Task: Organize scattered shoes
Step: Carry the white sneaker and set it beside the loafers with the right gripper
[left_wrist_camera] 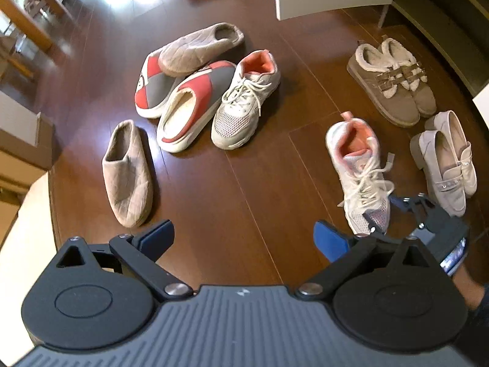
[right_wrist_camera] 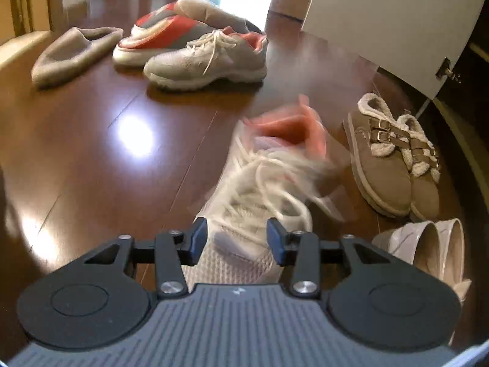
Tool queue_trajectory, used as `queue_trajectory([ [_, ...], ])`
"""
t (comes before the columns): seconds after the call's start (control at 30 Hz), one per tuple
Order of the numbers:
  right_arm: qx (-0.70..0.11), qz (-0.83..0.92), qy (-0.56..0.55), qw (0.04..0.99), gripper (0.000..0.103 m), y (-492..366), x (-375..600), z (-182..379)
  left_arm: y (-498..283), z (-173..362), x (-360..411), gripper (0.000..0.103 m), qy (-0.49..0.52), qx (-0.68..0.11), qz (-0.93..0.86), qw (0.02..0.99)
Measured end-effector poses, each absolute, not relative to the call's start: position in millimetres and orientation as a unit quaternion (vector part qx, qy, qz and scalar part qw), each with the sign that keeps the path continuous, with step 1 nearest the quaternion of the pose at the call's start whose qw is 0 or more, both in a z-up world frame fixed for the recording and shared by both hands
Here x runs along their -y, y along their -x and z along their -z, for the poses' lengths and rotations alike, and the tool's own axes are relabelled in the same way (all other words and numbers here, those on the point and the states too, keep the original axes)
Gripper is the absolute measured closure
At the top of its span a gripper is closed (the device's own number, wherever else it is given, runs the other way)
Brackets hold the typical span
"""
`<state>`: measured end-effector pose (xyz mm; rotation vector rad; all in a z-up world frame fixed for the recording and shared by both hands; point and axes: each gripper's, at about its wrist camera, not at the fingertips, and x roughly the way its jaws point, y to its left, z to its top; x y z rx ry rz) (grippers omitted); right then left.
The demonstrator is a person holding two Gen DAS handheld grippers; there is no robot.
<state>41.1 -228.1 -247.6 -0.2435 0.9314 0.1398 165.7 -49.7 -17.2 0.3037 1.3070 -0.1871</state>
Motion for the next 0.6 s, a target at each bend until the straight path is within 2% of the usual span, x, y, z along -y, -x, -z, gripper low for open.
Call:
queue_trajectory([
  [0.03,-0.439,-0.055,0.087,0.892,0.015,-38,233,240,-166,17,47,0.004,-0.138,-0.604,0.086,0.780],
  [0.07,-0.431,-0.045,0.064,0.899,0.004,-36,237,234,-166,17,46,0.004,-0.137,-0.604,0.085,0.781],
  [0.13,-0.420,-0.040,0.038,0.906,0.002,-38,241,230,-167,18,42,0.004,-0.135,-0.605,0.082,0.780],
  [0.3,-0.452,-0.004,0.041,0.891,0.002,-84,233,260,-168,20,38,0.004,-0.129,-0.611,0.080,0.777],
  [0.37,-0.474,0.004,-0.001,0.880,0.003,-112,236,281,-168,20,38,0.004,-0.133,-0.609,0.078,0.778],
  [0.4,-0.476,0.002,-0.011,0.879,0.007,-121,238,289,-168,21,38,0.004,-0.136,-0.609,0.075,0.777],
  [0.47,-0.477,0.000,-0.004,0.879,0.032,-124,239,298,-167,22,38,0.004,-0.137,-0.612,0.073,0.776],
  [0.53,-0.470,-0.024,0.019,0.882,0.041,-117,244,300,-166,23,38,0.004,-0.138,-0.613,0.073,0.775],
  [0.6,-0.475,-0.048,0.028,0.878,0.044,-107,255,296,-167,23,39,0.004,-0.141,-0.612,0.073,0.775],
])
